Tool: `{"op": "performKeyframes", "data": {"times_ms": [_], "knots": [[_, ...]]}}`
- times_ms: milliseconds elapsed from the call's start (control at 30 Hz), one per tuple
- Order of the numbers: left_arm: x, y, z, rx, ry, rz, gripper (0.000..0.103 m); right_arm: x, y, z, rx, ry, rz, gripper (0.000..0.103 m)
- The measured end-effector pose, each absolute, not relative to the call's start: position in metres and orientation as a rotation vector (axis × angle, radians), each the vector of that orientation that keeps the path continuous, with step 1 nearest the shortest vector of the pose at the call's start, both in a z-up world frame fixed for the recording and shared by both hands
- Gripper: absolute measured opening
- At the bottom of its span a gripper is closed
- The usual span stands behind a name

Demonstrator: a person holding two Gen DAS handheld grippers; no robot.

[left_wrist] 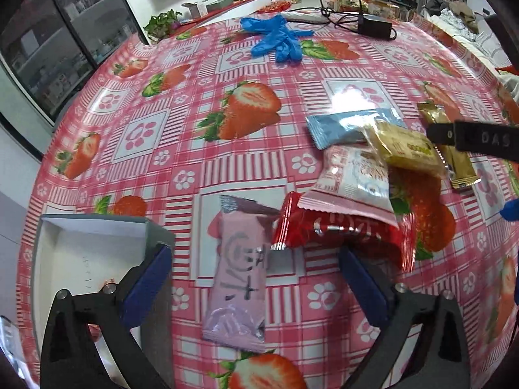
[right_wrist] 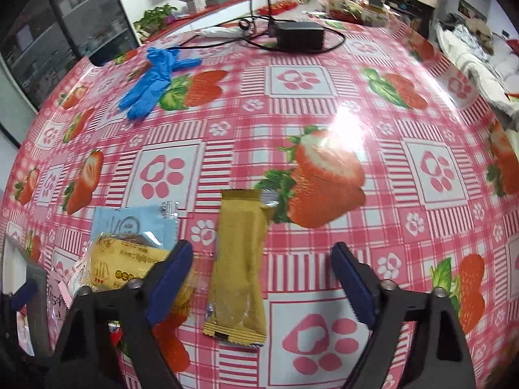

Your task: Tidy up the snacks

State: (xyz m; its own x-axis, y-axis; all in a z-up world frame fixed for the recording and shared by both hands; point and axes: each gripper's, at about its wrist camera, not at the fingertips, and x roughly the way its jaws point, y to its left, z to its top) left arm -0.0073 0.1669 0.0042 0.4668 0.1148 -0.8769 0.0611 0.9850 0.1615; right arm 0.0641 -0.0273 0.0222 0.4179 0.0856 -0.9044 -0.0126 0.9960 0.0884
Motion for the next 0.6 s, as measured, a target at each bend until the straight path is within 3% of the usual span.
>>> {"op": "performKeyframes", "data": {"times_ms": [67, 133, 200, 233, 500, 567, 600], "knots": [[-0.008, 0.17, 0.004, 0.089, 1.099, -0.004, 0.088, 0.059, -0.026, 0.023, -0.007, 1.12, 0.045, 0.052], [-0.016, 0.169, 0.005, 0.037, 1.086, -0.01, 0.066, 0.049, -0.03, 0.025, -0.035, 1.105, 0.075, 0.034], [-0.029, 0.16, 0.009, 0.037, 1.071, -0.033, 0.039, 0.04, -0.036, 0.025, -0.03, 1.111, 0.093, 0.032], [-0.037, 0.154, 0.01, 0.045, 1.071, -0.036, 0.034, 0.03, -0.043, 0.026, -0.022, 1.114, 0.105, 0.032], [-0.134, 0.131, 0.014, 0.004, 1.047, -0.106, 0.031, -0.068, -0.088, 0.029, 0.033, 1.136, 0.122, 0.032], [-0.146, 0.135, 0.015, -0.016, 1.045, -0.103, 0.04, -0.097, -0.096, 0.03, 0.033, 1.132, 0.107, 0.032], [-0.148, 0.138, 0.016, -0.022, 1.042, -0.097, 0.059, -0.114, -0.101, 0.03, 0.032, 1.13, 0.105, 0.032]]}}
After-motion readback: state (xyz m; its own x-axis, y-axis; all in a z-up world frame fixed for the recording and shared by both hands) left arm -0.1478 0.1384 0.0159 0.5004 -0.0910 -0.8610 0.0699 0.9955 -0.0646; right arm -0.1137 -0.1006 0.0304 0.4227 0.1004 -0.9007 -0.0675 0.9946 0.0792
